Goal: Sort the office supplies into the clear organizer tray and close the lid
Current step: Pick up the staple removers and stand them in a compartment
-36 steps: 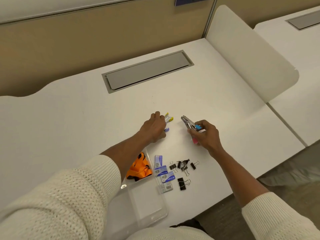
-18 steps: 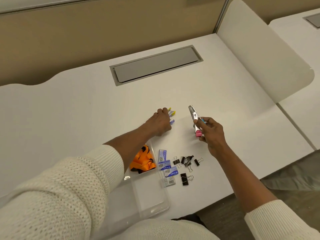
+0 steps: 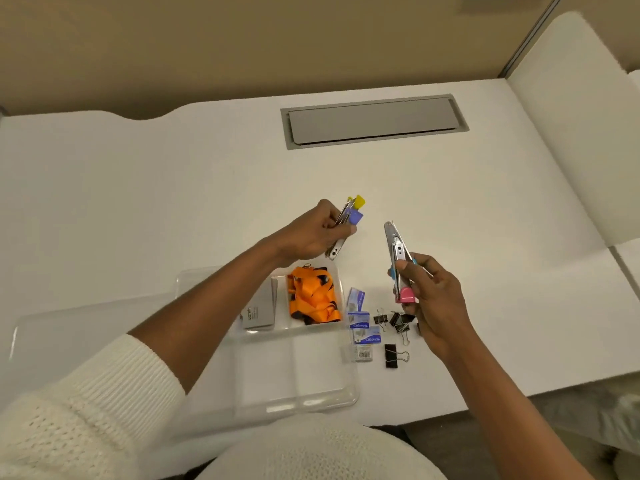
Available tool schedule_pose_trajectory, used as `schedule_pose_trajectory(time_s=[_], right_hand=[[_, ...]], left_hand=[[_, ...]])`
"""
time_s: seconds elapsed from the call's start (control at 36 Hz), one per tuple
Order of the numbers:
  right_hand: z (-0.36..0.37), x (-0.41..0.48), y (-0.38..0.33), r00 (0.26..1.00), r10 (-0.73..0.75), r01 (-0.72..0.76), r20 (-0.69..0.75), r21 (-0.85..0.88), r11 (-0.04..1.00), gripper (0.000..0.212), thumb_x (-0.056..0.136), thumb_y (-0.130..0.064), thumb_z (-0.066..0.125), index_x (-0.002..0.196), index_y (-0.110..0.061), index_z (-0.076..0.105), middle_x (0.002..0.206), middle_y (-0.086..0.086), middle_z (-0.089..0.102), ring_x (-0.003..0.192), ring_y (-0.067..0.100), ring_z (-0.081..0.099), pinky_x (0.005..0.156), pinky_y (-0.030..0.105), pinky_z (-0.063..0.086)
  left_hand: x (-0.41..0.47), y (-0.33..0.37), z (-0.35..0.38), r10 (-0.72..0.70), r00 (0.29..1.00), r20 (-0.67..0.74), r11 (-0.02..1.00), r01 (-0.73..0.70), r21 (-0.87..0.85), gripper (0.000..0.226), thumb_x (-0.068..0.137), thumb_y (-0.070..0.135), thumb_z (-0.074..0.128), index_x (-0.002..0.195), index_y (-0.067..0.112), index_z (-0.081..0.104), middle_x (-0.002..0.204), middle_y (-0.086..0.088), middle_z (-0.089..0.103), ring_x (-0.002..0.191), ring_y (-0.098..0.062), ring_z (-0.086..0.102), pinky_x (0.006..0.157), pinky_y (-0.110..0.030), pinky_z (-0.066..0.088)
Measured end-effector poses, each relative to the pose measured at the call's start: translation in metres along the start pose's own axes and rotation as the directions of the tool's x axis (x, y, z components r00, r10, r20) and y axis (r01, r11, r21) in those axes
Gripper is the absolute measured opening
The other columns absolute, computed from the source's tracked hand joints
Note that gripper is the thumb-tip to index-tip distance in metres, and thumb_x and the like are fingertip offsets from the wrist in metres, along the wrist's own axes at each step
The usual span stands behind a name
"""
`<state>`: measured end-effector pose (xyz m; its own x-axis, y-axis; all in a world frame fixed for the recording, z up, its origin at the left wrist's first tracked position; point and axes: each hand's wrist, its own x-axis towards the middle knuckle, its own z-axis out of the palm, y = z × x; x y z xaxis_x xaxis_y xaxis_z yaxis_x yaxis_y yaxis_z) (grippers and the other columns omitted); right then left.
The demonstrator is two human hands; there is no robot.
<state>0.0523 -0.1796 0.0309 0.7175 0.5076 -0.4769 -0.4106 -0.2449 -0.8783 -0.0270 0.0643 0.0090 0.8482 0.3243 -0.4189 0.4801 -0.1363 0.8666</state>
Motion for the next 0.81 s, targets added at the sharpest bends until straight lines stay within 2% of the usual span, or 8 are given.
schedule_pose_trajectory(time_s=[0.11,0.25,0.36,0.42,0.5,0.64,0.75,0.81], right_hand=[[0.033,-0.028,0.012,0.995,0.059,-0.051,0.078,-0.102,0.994,0.026,0.087,-0.037,0.076,0.109,-0.024,0.072,0.083,0.006,0.074,0.057,0.012,0.064,0.048,0.025,0.051],[0.075,-0.064,0.031,0.968,0.098,-0.041,0.23,-0.241,0.97,0.017,0.084,-0.035,0.081,0.099,-0.034,0.073,0.085,0.005,0.075,0.057,0.017,0.061,0.048,0.028,0.05],[0.103,-0.082,0.048,0.933,0.081,0.057,0.352,-0.364,0.93,0.027,0.079,-0.032,0.086,0.101,-0.032,0.071,0.08,0.003,0.072,0.055,0.015,0.058,0.046,0.026,0.049],[0.117,-0.085,0.053,0.916,0.072,0.123,0.396,-0.447,0.886,0.032,0.075,-0.033,0.088,0.1,-0.032,0.069,0.082,-0.002,0.072,0.056,0.014,0.062,0.048,0.023,0.048],[0.138,-0.084,0.059,0.869,0.049,0.272,0.493,-0.558,0.784,0.036,0.074,-0.035,0.089,0.102,-0.028,0.067,0.099,-0.005,0.072,0.067,0.023,0.071,0.058,0.035,0.058],[0.173,-0.072,0.055,0.656,0.018,0.664,0.755,-0.588,0.462,0.04,0.075,-0.043,0.084,0.106,-0.028,0.066,0.101,-0.013,0.069,0.073,0.01,0.063,0.065,0.031,0.056],[0.207,-0.056,0.047,0.376,0.156,0.918,0.913,-0.39,0.073,0.046,0.077,-0.052,0.078,0.115,-0.03,0.063,0.103,-0.009,0.064,0.079,0.009,0.054,0.061,0.027,0.046],[0.225,-0.054,0.047,0.28,0.212,0.96,0.936,-0.28,-0.032,0.046,0.078,-0.049,0.078,0.116,-0.028,0.062,0.099,-0.008,0.06,0.078,0.01,0.051,0.057,0.022,0.034]], left_hand=[[-0.055,-0.012,-0.023,-0.019,0.997,-0.076,0.996,0.012,-0.089,0.034,0.096,0.041,0.066,0.112,0.015,0.052,0.104,-0.019,0.063,0.083,-0.016,0.057,0.072,-0.035,0.052],[-0.126,-0.03,-0.043,-0.081,0.975,-0.206,0.961,0.022,-0.275,0.03,0.095,0.037,0.069,0.114,0.015,0.059,0.096,-0.001,0.071,0.077,-0.004,0.066,0.069,-0.025,0.053],[-0.175,-0.058,-0.053,-0.176,0.931,-0.32,0.935,0.056,-0.35,0.029,0.095,0.037,0.068,0.115,0.017,0.063,0.104,-0.004,0.074,0.095,-0.019,0.074,0.084,-0.037,0.06],[-0.198,-0.073,-0.055,-0.221,0.912,-0.345,0.912,0.067,-0.405,0.029,0.094,0.036,0.068,0.115,0.017,0.063,0.103,-0.003,0.075,0.095,-0.019,0.074,0.084,-0.039,0.059],[-0.231,-0.095,-0.053,-0.263,0.9,-0.348,0.861,0.055,-0.506,0.034,0.093,0.038,0.07,0.117,0.014,0.064,0.104,-0.006,0.076,0.093,-0.02,0.073,0.084,-0.042,0.057],[-0.275,-0.124,-0.048,-0.326,0.862,-0.388,0.805,0.038,-0.592,0.048,0.083,0.044,0.073,0.118,0.012,0.066,0.099,-0.01,0.075,0.089,-0.022,0.073,0.089,-0.045,0.059],[-0.297,-0.14,-0.047,-0.353,0.839,-0.415,0.781,0.019,-0.625,0.053,0.079,0.046,0.073,0.117,0.01,0.065,0.096,-0.01,0.074,0.085,-0.022,0.072,0.081,-0.039,0.059],[-0.304,-0.145,-0.047,-0.361,0.835,-0.416,0.774,0.019,-0.633,0.055,0.077,0.048,0.073,0.117,0.01,0.064,0.096,-0.011,0.074,0.084,-0.022,0.072,0.081,-0.038,0.057]])
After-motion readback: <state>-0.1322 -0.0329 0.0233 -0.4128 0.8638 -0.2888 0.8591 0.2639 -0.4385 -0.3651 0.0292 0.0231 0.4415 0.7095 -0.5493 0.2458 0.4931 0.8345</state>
